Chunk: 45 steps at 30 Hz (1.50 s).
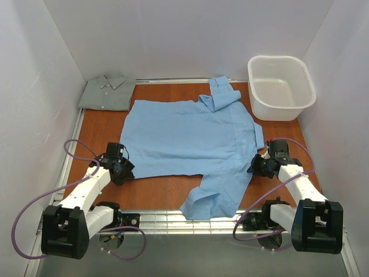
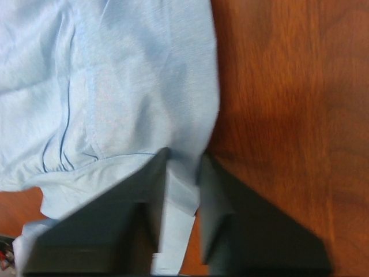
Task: Fold and stack the long sleeve shirts
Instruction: Fold the shirt
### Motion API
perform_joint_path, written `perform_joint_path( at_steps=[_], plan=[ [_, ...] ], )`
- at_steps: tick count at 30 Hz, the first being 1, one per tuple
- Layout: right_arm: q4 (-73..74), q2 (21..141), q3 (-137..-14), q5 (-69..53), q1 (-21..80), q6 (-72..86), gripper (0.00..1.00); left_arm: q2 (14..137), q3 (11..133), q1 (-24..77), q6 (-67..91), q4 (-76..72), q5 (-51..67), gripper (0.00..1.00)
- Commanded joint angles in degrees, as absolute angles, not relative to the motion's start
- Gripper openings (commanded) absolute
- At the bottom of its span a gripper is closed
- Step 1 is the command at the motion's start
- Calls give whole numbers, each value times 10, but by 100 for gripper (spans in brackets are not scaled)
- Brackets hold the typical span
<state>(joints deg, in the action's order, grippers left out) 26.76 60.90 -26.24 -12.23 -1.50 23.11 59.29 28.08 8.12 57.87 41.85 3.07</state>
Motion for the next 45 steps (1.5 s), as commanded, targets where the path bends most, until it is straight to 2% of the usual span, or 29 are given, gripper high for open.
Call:
perform_joint_path(
  at_steps=[1,3,15,19,24,32,36,45],
  plan=[
    [291,592,-285,-120,-16,217,11,570,322,84,563,449,-25,0],
    [298,583,-296,-116,-16,214,1,564,331,84,556,454,-45,0],
    [391,514,-351,-122,-16,186,1,505,422,84,537,585,-98,0],
    [404,514,-378,-121,-16,187,1,506,423,84,526,573,-111,0],
    [379,582,-444,-112,-16,185,1,590,455,84,502,512,-121,1],
    [336,664,-471,-134,-16,179,1,691,496,84,465,449,-134,2],
    [316,705,-477,-141,-16,177,2,750,504,84,455,425,-135,7],
    [287,790,-506,-140,-15,160,11,799,478,84,453,368,-146,17]
  ],
)
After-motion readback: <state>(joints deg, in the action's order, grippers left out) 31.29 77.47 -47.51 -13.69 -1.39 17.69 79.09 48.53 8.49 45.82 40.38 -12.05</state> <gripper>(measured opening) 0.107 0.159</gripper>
